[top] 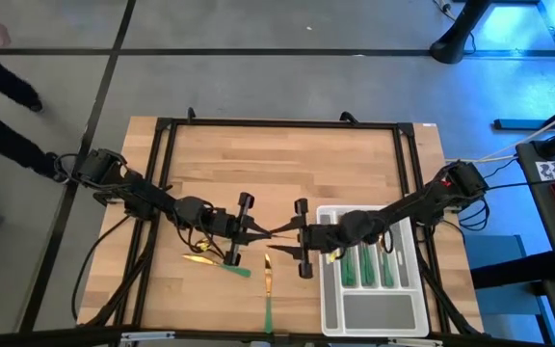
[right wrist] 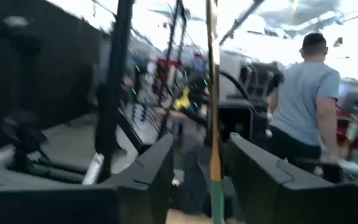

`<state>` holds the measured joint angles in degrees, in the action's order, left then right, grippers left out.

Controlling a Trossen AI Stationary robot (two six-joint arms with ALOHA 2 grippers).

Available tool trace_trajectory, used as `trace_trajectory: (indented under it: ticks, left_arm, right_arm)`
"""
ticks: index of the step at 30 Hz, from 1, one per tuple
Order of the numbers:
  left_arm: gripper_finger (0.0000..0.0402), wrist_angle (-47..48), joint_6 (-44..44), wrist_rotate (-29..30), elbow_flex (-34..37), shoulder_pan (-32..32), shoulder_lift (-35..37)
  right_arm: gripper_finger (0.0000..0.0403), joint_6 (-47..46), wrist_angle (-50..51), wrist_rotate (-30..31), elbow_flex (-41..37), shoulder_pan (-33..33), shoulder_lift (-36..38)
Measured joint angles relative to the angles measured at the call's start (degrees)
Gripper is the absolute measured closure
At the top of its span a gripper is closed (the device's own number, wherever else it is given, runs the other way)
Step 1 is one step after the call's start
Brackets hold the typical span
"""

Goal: Sort silverware
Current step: Put the top center green knife into the silverware rack

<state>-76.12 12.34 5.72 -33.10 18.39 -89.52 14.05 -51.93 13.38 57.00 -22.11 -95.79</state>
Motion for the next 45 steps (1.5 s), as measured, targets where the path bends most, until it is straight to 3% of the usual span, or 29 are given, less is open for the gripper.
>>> trace_trajectory:
  ticks: [6, 9, 13, 17, 20, 24, 28, 33, 35, 41, 45]
  left_arm:
    - [0.0401, 0.4, 0.64, -0.07, -0.37, 0.04, 0.0]
    - [0.0401, 1.33, 0.02, 0.3, -0.37, 0.0, 0.0]
    - [0.0378, 4.53, -0.49, 0.54, -0.5, -0.11, 0.01]
    - [0.0317, 10.55, -0.84, -0.01, -0.44, -0.11, 0.04]
    - [0.0273, 15.09, -1.55, 0.9, -0.41, -0.95, 0.02]
    - [0.0238, 21.46, -3.25, 0.85, -0.41, -1.88, 0.02]
    - [0.0228, 26.49, -4.19, 0.88, -0.41, -2.93, 0.02]
    - [0.0232, 28.89, -4.52, 0.96, -0.33, -3.23, 0.02]
    - [0.0235, 29.75, -3.48, 0.89, -0.3, -3.14, 0.0]
    - [0.0244, 30.74, -1.3, 0.9, -0.3, -3.17, 0.0]
    - [0.0245, 31.83, -0.1, 0.91, -0.28, -3.19, 0.0]
  right_arm:
    - [0.035, -1.78, 5.17, 2.16, 1.52, -0.65, 0.0]
    - [0.0389, -0.51, 5.98, 10.86, 1.52, -2.59, 0.0]
    - [0.0379, -1.17, 9.85, 25.37, 1.54, -6.35, 0.91]
    - [0.0391, -10.84, 28.52, 38.3, 4.99, -10.9, 5.65]
    - [0.039, -32.94, 54.47, 41.72, 10.13, -13.8, 9.31]
    - [0.0391, -73.23, 92.22, 29.45, 17.66, -14.36, 11.55]
    - [0.0391, -100.28, 115.64, 10.37, 16.5, -13.29, 10.83]
    - [0.0391, -116.22, 121.34, -9.38, 10.51, -13.18, 11.21]
    - [0.0391, -119.81, 119.34, -13.71, 8.56, -13.58, 11.51]
    - [0.0391, -129.59, 118.36, -17.78, 2.42, -15.04, 16.03]
    - [0.0391, -131.14, 116.2, -20.28, -4.22, -13.47, 19.47]
